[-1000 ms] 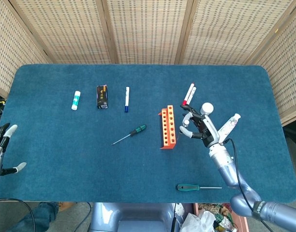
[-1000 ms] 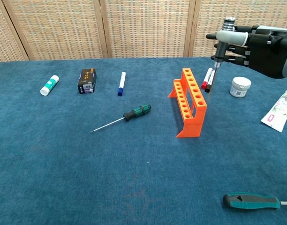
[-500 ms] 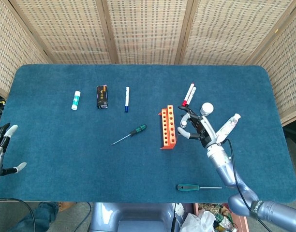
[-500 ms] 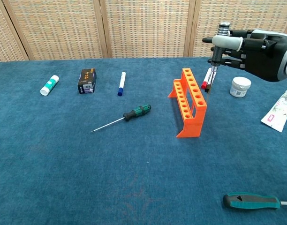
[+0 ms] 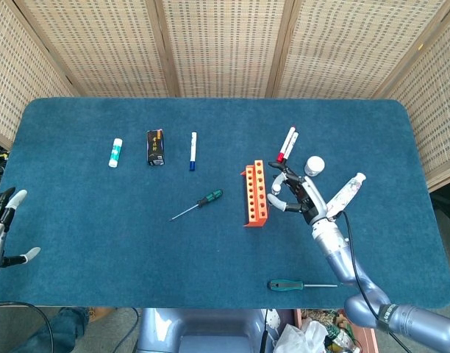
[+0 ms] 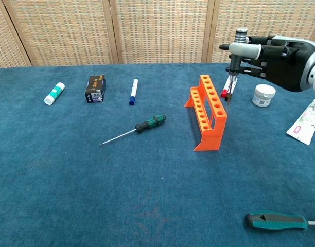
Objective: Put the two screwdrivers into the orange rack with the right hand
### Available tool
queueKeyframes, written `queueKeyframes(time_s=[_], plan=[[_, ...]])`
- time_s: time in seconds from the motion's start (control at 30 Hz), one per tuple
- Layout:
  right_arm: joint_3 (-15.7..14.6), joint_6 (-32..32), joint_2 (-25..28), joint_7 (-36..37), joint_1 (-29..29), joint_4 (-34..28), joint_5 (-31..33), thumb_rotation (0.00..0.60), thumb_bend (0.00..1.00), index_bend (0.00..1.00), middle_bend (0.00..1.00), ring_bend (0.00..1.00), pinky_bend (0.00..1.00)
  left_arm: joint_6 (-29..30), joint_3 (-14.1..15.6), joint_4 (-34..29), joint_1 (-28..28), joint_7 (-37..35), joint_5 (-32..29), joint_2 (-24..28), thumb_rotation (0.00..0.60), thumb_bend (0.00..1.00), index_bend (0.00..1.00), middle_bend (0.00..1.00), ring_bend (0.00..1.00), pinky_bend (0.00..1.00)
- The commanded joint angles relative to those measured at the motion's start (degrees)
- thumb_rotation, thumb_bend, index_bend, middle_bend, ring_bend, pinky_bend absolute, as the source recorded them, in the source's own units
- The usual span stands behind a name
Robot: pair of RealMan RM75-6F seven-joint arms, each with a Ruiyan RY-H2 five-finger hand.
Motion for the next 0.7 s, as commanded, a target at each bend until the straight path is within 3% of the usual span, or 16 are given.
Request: queueKeyframes(time_s=[0.03, 0.7], plan=[[-0.08, -0.02, -0.23, -0.22, 0.01, 0.14, -0.16, 0.6, 0.53, 0.67, 0.14, 0.0, 0.12, -0.04, -0.01, -0.03, -0.03, 0.04, -0.02, 0.0, 0.6, 0.0, 0.0, 0.0, 0.0, 0.0], [-1.05, -0.18, -2.84, -1.18, 0.01, 3.04, -1.06, 0.6, 0.53, 0.67, 0.14, 0.0, 0.12, -0.26, 0.07, -0.03, -0.11, 0.0, -0.09, -0.03, 0.6, 0.0, 0.0, 0.0, 0.0, 0.0]])
